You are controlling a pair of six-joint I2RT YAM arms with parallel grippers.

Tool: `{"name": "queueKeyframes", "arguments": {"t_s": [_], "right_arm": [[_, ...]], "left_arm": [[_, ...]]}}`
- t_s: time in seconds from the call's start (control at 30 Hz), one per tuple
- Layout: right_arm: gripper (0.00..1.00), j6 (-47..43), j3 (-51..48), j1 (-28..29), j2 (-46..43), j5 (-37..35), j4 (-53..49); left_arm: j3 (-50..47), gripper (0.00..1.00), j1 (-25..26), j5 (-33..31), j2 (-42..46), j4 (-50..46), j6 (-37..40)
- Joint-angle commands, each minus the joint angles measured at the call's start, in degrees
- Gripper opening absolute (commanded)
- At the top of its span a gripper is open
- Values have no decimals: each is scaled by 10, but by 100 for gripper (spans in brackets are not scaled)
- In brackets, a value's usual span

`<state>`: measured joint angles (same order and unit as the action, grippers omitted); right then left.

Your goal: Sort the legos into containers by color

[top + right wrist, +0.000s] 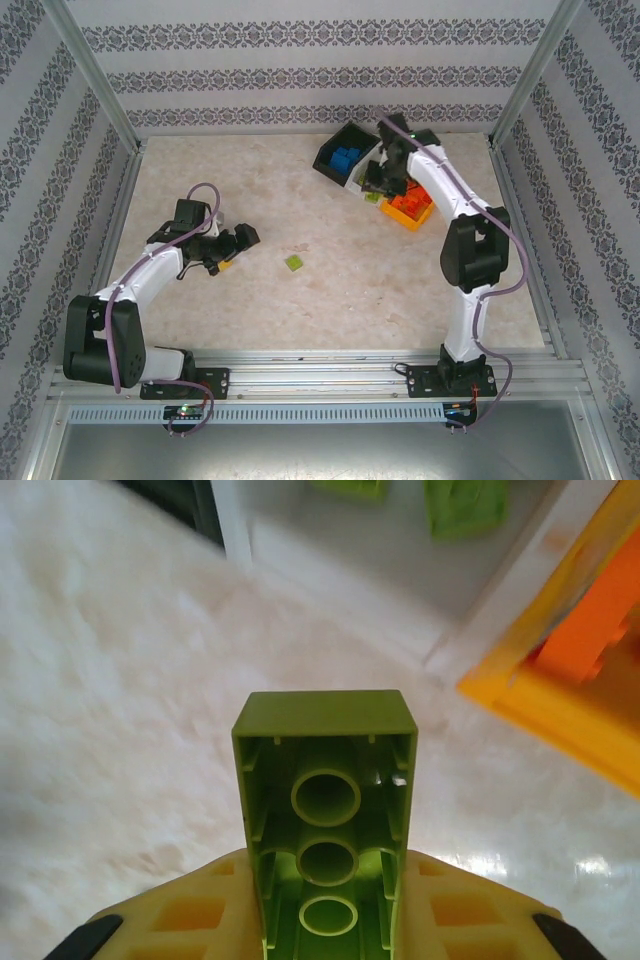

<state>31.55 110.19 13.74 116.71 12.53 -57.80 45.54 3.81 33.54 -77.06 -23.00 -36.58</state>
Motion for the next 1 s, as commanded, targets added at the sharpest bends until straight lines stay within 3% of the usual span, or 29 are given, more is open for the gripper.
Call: {"name": "queueKeyframes", "arguments": {"t_s": [0.0, 0.4, 0.77, 0.97], "right_arm": [[29, 40, 69, -28, 41, 64, 20], [30, 89, 342, -85, 246, 86, -4], [33, 109, 354, -106, 282, 99, 22], [44, 107, 352, -110, 283, 102, 21]], "left_arm": [[-2, 100, 8, 19, 6, 25, -6], [-13, 100, 11, -1, 48, -25, 21], [-6, 100, 11, -16, 42, -27, 12], [1, 100, 11, -14, 24, -14, 3]]}}
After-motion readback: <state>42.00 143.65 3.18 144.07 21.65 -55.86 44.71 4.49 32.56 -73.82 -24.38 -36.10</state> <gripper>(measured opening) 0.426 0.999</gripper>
